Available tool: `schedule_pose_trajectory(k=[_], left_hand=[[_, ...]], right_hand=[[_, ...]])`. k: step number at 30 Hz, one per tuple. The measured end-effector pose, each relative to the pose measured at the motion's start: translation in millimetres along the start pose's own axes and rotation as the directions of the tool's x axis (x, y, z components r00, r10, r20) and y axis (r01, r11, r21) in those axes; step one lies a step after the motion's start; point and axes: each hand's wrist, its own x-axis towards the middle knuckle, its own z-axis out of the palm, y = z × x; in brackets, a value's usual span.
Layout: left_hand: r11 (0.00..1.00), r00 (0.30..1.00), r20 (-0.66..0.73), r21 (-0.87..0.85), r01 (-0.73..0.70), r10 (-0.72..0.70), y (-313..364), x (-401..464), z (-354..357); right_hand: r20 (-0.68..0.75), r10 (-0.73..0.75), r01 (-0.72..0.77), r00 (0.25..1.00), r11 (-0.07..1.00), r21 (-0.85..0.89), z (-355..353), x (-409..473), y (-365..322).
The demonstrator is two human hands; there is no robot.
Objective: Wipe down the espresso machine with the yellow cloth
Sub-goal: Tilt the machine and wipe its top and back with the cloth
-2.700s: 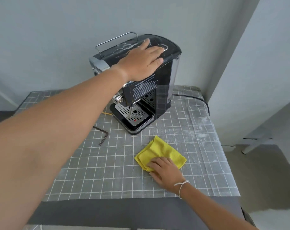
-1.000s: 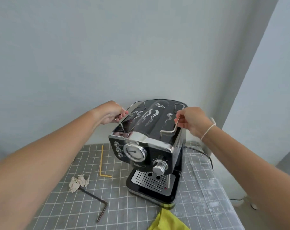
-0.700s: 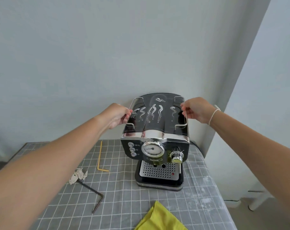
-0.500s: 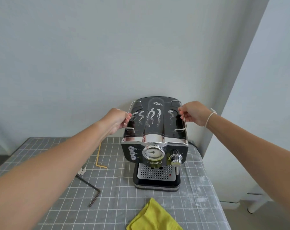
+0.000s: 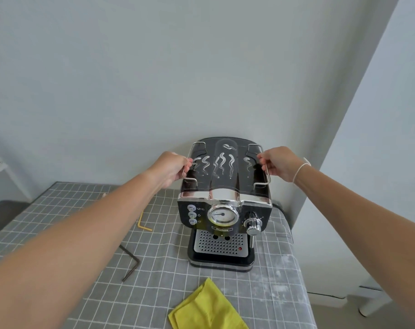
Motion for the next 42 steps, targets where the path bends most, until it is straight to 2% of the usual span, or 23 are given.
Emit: schedule_pose_trajectory(k=[3,11,19,30,36,42], left_hand=[[1.0,1.0,0.02,-0.012,-0.001,0.001,1.5,-3.1,4.8],[1.0,0.999,0.051,-0.001,0.015,-0.015,0.5,-11.1,1.6],[0.998,0.997,0.075,0.053,-0.033,0.029,-6.6,-33.3,-9.0],[0.99,0.978,0.171,0.051,-0.131,0.121,-30.2,-66.7,-36.3],[0.982,0.973,0.196,0.117,-0.149,0.124,-61.6,-67.2,-56.4],[0.966,0.977,0.211,0.246,-0.081,0.029,-126.2,-69.9,-61.3]], right_hand=[[0.001,0.006,-0.006,1.0,0.998,0.064,-5.2,-2.1,5.4],[-0.047,0.0,0.005,0.999,0.995,0.102,-8.8,-14.1,14.7],[-0.085,0.007,0.007,0.996,0.985,0.171,-2.3,-43.2,20.5],[-0.275,0.048,0.01,0.96,0.978,0.207,16.8,-92.5,32.4],[-0.448,0.004,0.051,0.894,0.992,0.111,21.5,-127.5,77.3],[-0.433,0.106,-0.059,0.895,0.991,0.119,49.2,-157.3,149.3]])
